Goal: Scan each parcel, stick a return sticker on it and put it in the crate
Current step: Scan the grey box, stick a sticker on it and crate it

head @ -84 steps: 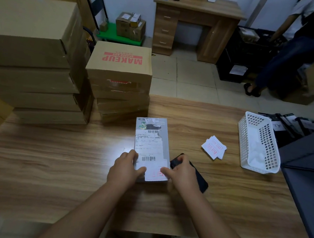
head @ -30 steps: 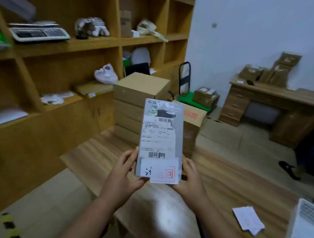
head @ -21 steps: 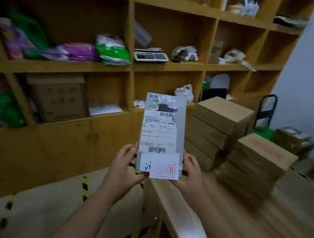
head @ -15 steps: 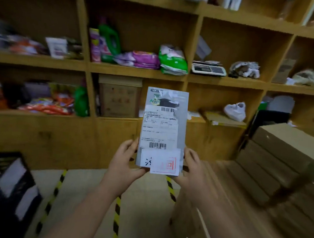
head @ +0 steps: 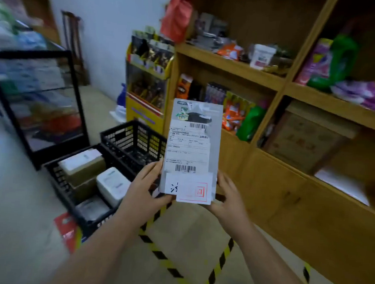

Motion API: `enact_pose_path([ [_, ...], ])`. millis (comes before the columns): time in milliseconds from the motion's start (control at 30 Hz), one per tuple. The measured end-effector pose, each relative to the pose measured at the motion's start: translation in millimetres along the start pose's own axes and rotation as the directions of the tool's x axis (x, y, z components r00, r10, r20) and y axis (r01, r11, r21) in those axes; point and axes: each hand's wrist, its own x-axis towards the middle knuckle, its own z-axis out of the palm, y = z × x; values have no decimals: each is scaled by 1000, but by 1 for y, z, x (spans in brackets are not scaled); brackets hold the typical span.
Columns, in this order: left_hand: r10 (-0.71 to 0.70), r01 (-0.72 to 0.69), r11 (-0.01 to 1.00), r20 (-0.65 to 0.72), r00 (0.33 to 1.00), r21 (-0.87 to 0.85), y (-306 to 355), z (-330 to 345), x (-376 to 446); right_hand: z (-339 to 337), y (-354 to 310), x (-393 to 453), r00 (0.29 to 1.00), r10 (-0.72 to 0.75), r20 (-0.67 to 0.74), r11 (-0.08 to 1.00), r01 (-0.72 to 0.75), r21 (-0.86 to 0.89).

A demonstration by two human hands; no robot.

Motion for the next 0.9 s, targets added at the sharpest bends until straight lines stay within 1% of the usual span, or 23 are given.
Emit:
enact_pose_path([
  [100, -106, 108, 994, -93, 990, 15, -33, -34, -8, 49, -8, 38, 987, -87, 136, 996, 83, 35],
  [167, -133, 143, 988, -149, 980, 60, -50, -50, -9, 77, -10, 60, 971, -120, 206, 991, 104, 88],
  [233, -168, 185, 980, -202, 965, 69, -66, -61, -7, 99, -6, 85, 950, -144, 277, 986, 115, 118],
  [333, -254, 272, 961, -225, 941, 56, -94, -67, 4, 127, 11, 127, 912, -163, 376, 986, 134, 103],
  [433, -328, 349, 936, -235, 915, 53, -120, -68, 19, 146, 26, 169, 881, -160, 446, 986, 123, 111],
  [533, -431, 457, 889, -269, 861, 40, -143, -67, 37, 168, 38, 214, 828, -184, 530, 982, 135, 131],
  [667, -520, 565, 824, -347, 781, 38, -179, -69, 54, 209, 51, 265, 741, -184, 646, 982, 117, 146],
  [800, -591, 649, 760, -394, 704, 20, -214, -70, 51, 249, 66, 289, 647, -152, 747, 982, 13, 189],
  [900, -648, 713, 701, -408, 643, 10, -237, -75, 47, 279, 76, 298, 592, -104, 799, 984, -56, 170],
])
